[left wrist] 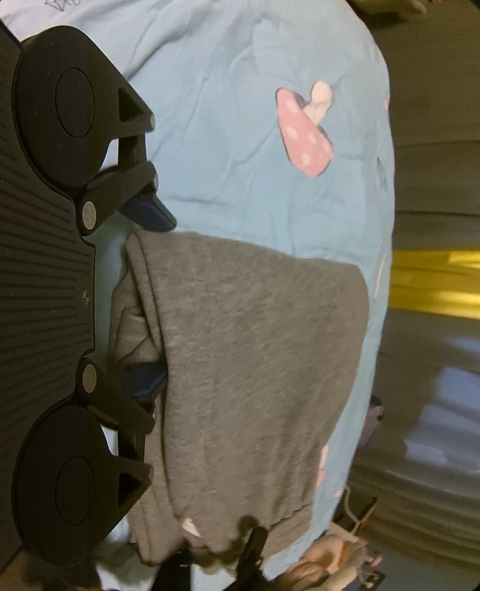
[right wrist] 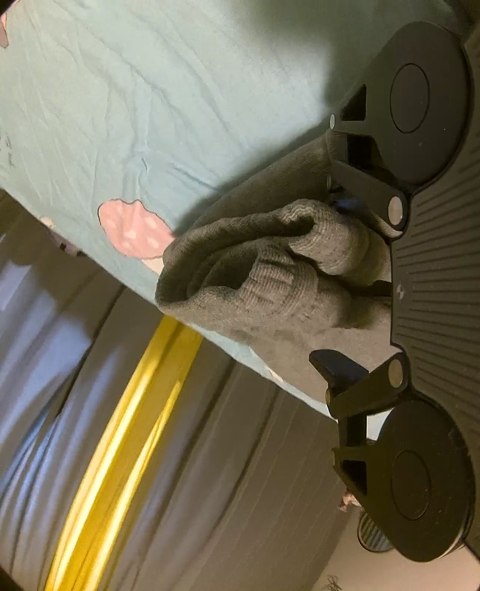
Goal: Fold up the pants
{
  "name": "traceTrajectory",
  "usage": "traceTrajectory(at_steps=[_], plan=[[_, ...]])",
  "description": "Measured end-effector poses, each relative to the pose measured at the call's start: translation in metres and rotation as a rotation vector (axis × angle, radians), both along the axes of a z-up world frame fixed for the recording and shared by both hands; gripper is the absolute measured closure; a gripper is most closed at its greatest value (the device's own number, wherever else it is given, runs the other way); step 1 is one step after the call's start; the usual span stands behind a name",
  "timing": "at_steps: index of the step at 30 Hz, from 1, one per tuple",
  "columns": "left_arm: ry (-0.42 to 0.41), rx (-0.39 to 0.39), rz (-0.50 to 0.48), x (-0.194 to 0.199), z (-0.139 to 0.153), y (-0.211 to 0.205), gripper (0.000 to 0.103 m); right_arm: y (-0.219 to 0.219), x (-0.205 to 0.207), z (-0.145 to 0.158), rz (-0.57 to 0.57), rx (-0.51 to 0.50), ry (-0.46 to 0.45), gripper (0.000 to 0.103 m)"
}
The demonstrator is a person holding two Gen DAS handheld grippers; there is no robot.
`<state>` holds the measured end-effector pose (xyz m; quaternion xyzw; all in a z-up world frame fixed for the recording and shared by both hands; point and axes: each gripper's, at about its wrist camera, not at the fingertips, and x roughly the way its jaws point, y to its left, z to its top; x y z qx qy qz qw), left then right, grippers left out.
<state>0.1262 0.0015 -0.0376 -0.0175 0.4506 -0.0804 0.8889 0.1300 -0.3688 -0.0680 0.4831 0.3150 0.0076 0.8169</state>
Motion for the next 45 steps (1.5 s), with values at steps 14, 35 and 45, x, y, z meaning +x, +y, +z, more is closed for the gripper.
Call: traceTrajectory(at_steps=[14, 35, 45], plan=[[0.042, 0.1, 0.006, 0.002, -0.011, -0.014, 0.01, 0.022, -0.014, 0.086, 0.013, 0.022, -0.222, 0.059], [-0.038, -0.052, 0.162, -0.006, 0.009, 0.027, 0.046, 0.024, -0.027, 0.091, 0.018, -0.033, -0.18, 0.059], [-0.078, -0.112, 0.238, -0.016, 0.019, 0.039, 0.053, 0.018, -0.025, 0.069, 0.036, -0.054, -0.122, 0.059]])
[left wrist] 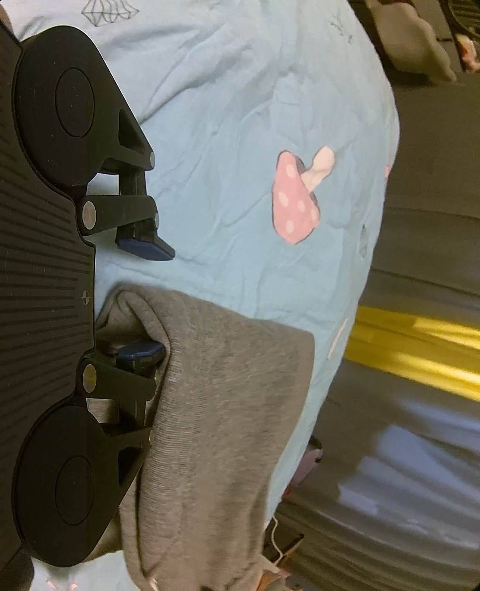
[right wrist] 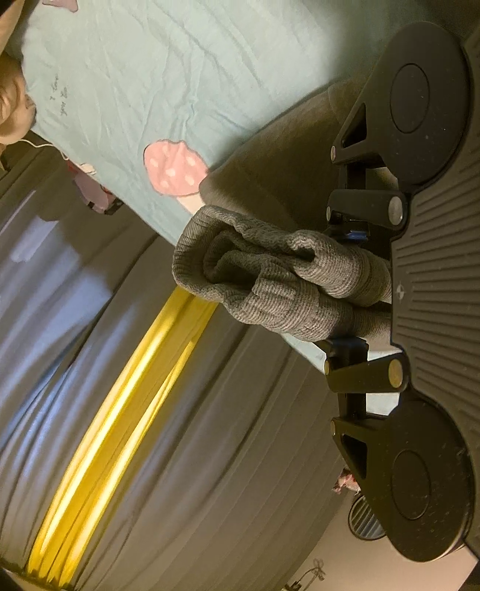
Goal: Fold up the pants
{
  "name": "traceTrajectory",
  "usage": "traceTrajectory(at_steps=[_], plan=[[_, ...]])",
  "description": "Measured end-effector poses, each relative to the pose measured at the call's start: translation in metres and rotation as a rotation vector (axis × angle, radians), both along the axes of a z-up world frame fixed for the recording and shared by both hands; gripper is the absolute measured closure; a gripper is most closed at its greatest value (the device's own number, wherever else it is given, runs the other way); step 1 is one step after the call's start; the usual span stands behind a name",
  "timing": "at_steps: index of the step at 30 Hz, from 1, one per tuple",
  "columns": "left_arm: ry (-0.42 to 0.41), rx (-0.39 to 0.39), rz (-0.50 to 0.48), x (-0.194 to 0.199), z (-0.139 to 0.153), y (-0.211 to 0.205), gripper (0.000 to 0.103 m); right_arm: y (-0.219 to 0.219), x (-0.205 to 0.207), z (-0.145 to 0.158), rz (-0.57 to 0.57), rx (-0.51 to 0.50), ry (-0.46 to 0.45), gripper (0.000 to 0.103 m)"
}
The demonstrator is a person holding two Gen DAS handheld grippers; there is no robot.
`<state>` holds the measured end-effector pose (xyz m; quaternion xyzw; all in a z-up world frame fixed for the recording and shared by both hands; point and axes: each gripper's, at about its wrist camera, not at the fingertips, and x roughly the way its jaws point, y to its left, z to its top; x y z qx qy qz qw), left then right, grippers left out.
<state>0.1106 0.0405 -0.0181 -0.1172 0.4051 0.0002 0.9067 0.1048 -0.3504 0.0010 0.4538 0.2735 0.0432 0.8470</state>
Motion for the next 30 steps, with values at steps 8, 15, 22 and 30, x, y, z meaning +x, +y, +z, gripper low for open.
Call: traceTrajectory(at_steps=[8, 15, 22, 30], plan=[[0.041, -0.015, 0.063, 0.001, 0.0, 0.006, 0.037, -0.012, 0.004, -0.028, -0.036, -0.176, 0.225, 0.036], [-0.064, -0.062, 0.165, -0.033, 0.027, 0.025, 0.025, -0.028, -0.011, -0.016, -0.055, -0.193, 0.104, 0.029], [-0.064, -0.062, 0.024, -0.006, 0.045, 0.027, 0.018, -0.006, 0.001, -0.03, 0.02, -0.239, 0.132, 0.05], [-0.007, -0.017, -0.128, -0.003, 0.034, 0.001, 0.02, -0.012, -0.027, -0.021, 0.027, -0.075, 0.177, 0.035]])
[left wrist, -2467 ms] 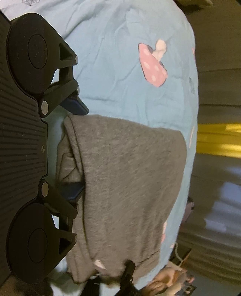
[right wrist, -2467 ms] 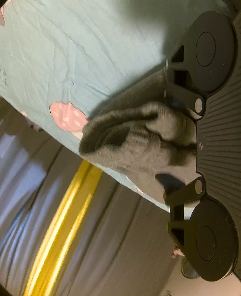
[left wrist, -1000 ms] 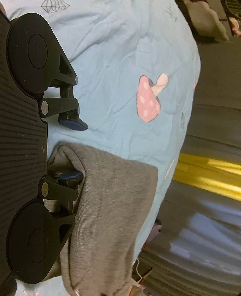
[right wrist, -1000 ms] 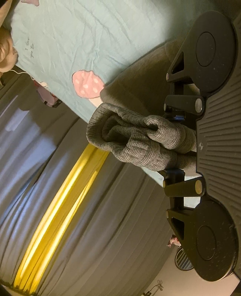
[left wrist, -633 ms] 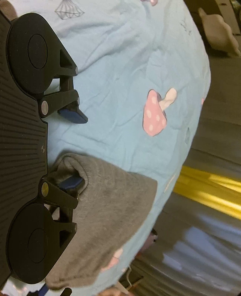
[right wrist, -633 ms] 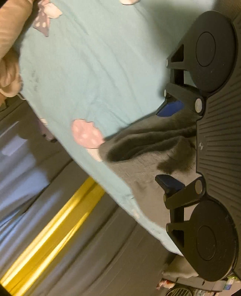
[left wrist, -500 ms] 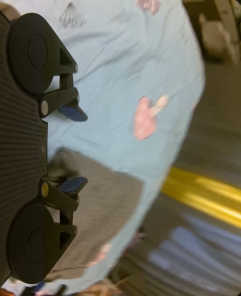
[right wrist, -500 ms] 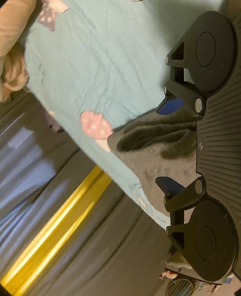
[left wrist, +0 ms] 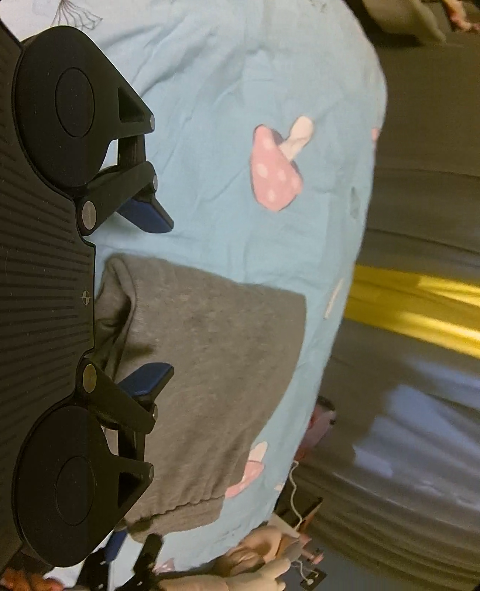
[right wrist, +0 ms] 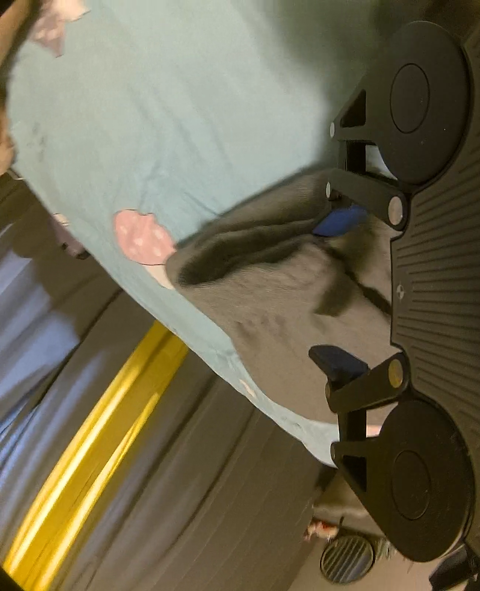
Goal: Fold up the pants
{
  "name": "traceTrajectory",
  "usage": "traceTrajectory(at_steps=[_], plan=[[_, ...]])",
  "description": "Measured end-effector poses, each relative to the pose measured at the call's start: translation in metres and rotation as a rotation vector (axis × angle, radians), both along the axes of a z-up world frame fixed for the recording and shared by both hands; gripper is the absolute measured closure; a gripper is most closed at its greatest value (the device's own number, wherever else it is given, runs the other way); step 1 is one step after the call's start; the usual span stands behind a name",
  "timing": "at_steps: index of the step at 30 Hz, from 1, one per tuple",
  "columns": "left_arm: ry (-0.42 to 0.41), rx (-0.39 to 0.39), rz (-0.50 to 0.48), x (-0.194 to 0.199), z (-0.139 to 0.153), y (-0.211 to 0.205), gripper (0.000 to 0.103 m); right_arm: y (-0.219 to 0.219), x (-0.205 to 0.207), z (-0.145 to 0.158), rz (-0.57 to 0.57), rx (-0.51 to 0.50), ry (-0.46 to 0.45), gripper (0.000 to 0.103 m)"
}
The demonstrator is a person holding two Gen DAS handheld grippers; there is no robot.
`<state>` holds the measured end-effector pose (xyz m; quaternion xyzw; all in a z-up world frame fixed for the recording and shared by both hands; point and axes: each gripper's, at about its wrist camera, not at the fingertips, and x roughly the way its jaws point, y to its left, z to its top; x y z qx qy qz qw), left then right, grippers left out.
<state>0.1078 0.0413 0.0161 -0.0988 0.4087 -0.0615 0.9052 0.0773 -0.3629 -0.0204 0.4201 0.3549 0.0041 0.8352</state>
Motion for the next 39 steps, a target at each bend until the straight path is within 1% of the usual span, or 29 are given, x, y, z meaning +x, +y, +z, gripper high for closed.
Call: traceTrajectory(at_steps=[2, 3, 7, 8, 10, 11, 12, 13, 15, 16, 18, 20, 21, 22, 23, 24, 25, 26, 28, 29, 30, 31, 32, 33, 36, 38, 39], plan=[[-0.014, -0.018, 0.027, -0.002, 0.001, 0.003, 0.02, 0.001, -0.009, 0.0, -0.006, 0.01, -0.001, 0.03], [-0.016, -0.031, 0.039, -0.001, 0.001, 0.007, 0.02, -0.001, -0.01, 0.0, -0.007, 0.032, 0.007, 0.026], [-0.007, -0.065, 0.066, -0.001, 0.0, 0.019, 0.02, -0.011, -0.013, 0.0, -0.041, 0.183, 0.054, 0.024], [-0.005, -0.061, 0.066, -0.001, 0.0, 0.02, 0.02, -0.009, -0.012, 0.0, -0.047, 0.186, 0.067, 0.024], [0.005, -0.045, 0.053, 0.001, -0.004, 0.02, 0.019, -0.003, -0.008, -0.003, -0.041, 0.136, 0.067, 0.022], [0.009, -0.039, 0.049, 0.001, -0.006, 0.019, 0.018, -0.001, -0.006, -0.007, -0.045, 0.127, 0.065, 0.02], [0.016, -0.039, 0.044, 0.002, -0.009, 0.019, 0.018, 0.0, -0.003, -0.014, -0.047, 0.146, 0.057, 0.017], [0.034, -0.048, 0.041, 0.004, -0.013, 0.019, 0.018, -0.001, 0.001, -0.022, -0.047, 0.175, 0.072, 0.017], [0.057, -0.058, 0.053, 0.005, -0.019, 0.019, 0.018, 0.001, 0.007, -0.037, -0.03, 0.266, 0.143, 0.017], [0.069, -0.065, 0.058, 0.006, -0.021, 0.02, 0.018, 0.002, 0.008, -0.04, -0.034, 0.283, 0.141, 0.017], [0.081, -0.079, 0.064, 0.006, -0.024, 0.02, 0.018, 0.004, 0.009, -0.038, -0.057, 0.247, 0.112, 0.017], [0.08, -0.084, 0.05, 0.005, -0.025, 0.019, 0.018, 0.002, 0.01, -0.033, -0.078, 0.241, 0.082, 0.019], [0.079, -0.079, 0.044, 0.004, -0.025, 0.019, 0.018, 0.002, 0.01, -0.032, -0.092, 0.236, 0.058, 0.032], [0.079, -0.073, 0.039, 0.004, -0.025, 0.018, 0.018, 0.002, 0.01, -0.031, -0.1, 0.212, 0.047, 0.049], [0.08, -0.069, 0.033, 0.004, -0.026, 0.016, 0.018, 0.003, 0.01, -0.029, -0.102, 0.173, 0.037, 0.051], [0.082, -0.068, 0.032, 0.004, -0.026, 0.016, 0.018, 0.005, 0.01, -0.029, -0.099, 0.146, 0.017, 0.051], [0.085, -0.068, 0.033, 0.004, -0.026, 0.015, 0.018, 0.005, 0.01, -0.03, -0.102, 0.146, 0.003, 0.05], [0.094, -0.071, 0.036, 0.005, -0.028, 0.016, 0.018, 0.004, 0.011, -0.033, -0.105, 0.154, -0.002, 0.046], [0.109, -0.085, 0.051, 0.006, -0.03, 0.017, 0.018, 0.002, 0.017, -0.039, -0.107, 0.187, 0.02, 0.028], [0.119, -0.091, 0.058, 0.007, -0.032, 0.018, 0.018, 0.001, 0.025, -0.044, -0.098, 0.202, 0.023, 0.028], [0.125, -0.094, 0.06, 0.008, -0.033, 0.018, 0.018, 0.002, 0.026, -0.043, -0.099, 0.191, 0.022, 0.029], [0.127, -0.093, 0.062, 0.008, -0.034, 0.019, 0.018, 0.005, 0.029, -0.042, -0.094, 0.163, 0.015, 0.049], [0.127, -0.091, 0.065, 0.008, -0.033, 0.019, 0.018, 0.008, 0.029, -0.038, -0.093, 0.121, 0.015, 0.057], [0.121, -0.09, 0.069, 0.007, -0.032, 0.019, 0.018, 0.01, 0.026, -0.032, -0.083, 0.069, 0.001, 0.058], [0.064, -0.086, 0.103, 0.001, -0.025, 0.022, 0.018, 0.009, 0.016, -0.017, -0.088, 0.023, -0.081, 0.059], [0.016, -0.096, 0.139, -0.004, -0.02, 0.027, 0.018, 0.007, 0.01, -0.011, -0.085, -0.045, -0.103, 0.059], [0.003, -0.099, 0.156, -0.005, -0.018, 0.029, 0.018, 0.005, 0.01, -0.012, -0.085, -0.055, -0.1, 0.056]])
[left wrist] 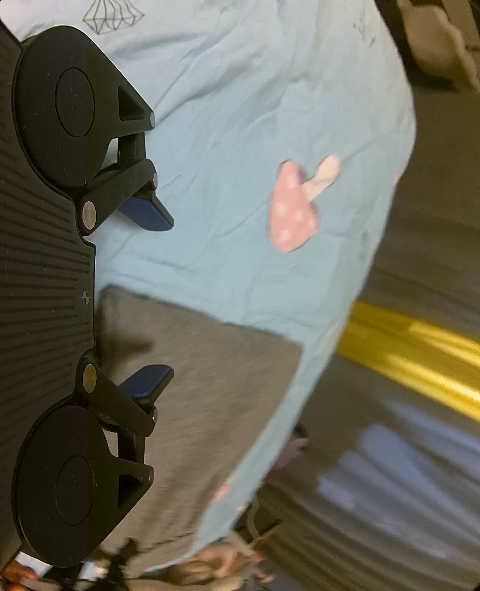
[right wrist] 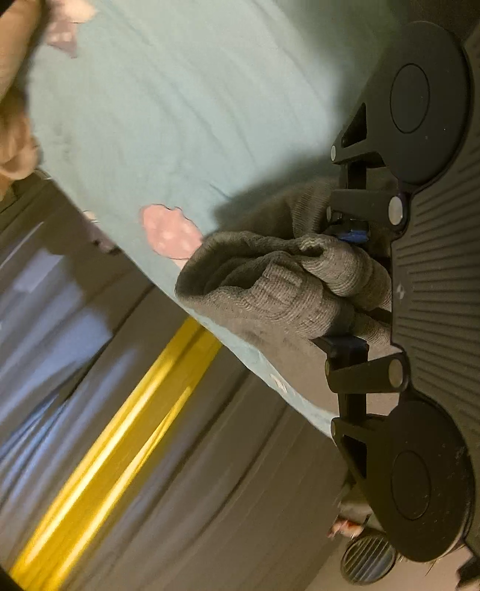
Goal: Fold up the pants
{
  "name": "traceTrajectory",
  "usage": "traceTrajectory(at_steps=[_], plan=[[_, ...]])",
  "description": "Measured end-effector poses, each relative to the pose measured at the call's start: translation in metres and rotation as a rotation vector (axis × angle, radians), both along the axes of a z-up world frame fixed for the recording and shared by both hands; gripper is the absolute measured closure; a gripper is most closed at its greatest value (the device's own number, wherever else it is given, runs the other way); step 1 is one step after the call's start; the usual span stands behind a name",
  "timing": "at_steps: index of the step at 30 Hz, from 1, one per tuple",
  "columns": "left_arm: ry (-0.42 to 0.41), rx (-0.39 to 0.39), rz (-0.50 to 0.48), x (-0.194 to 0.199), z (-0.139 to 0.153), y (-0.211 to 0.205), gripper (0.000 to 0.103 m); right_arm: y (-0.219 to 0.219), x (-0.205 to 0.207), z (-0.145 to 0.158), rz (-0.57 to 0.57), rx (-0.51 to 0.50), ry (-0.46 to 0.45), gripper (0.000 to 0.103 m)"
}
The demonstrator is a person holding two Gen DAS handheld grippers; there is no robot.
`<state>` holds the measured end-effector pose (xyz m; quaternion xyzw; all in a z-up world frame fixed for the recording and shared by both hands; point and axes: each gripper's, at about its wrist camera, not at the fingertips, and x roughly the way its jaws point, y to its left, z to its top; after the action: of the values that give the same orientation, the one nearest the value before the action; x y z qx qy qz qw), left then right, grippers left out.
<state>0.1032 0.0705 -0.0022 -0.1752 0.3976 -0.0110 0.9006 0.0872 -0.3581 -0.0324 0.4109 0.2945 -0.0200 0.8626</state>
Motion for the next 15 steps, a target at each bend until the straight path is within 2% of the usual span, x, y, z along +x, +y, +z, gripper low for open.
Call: traceTrajectory(at_steps=[2, 4, 5, 7, 8, 10, 13, 15], plan=[[0.004, -0.012, -0.014, 0.002, 0.001, 0.0, 0.018, -0.006, 0.004, -0.01, 0.014, 0.005, 0.07, 0.052], [0.021, 0.003, -0.068, 0.006, 0.001, -0.007, 0.018, -0.013, 0.004, -0.017, -0.005, 0.064, 0.122, 0.044], [0.019, 0.026, -0.108, 0.006, 0.003, -0.013, 0.018, -0.017, 0.003, -0.016, -0.006, 0.099, 0.112, 0.039], [0.026, 0.058, -0.188, 0.008, 0.004, -0.025, 0.016, -0.024, -0.007, -0.006, -0.011, 0.131, 0.103, 0.018], [0.038, 0.064, -0.226, 0.009, 0.002, -0.03, 0.016, -0.028, -0.013, -0.001, -0.011, 0.143, 0.106, 0.014], [0.037, 0.061, -0.255, 0.01, 0.0, -0.037, 0.017, -0.033, -0.018, 0.005, 0.01, 0.183, 0.125, 0.012], [-0.026, 0.019, -0.216, 0.012, 0.003, -0.04, 0.018, -0.029, -0.02, -0.003, 0.036, 0.275, 0.164, 0.011], [-0.041, -0.002, -0.217, 0.016, 0.005, -0.044, 0.018, -0.02, -0.017, -0.011, 0.075, 0.322, 0.148, 0.011]])
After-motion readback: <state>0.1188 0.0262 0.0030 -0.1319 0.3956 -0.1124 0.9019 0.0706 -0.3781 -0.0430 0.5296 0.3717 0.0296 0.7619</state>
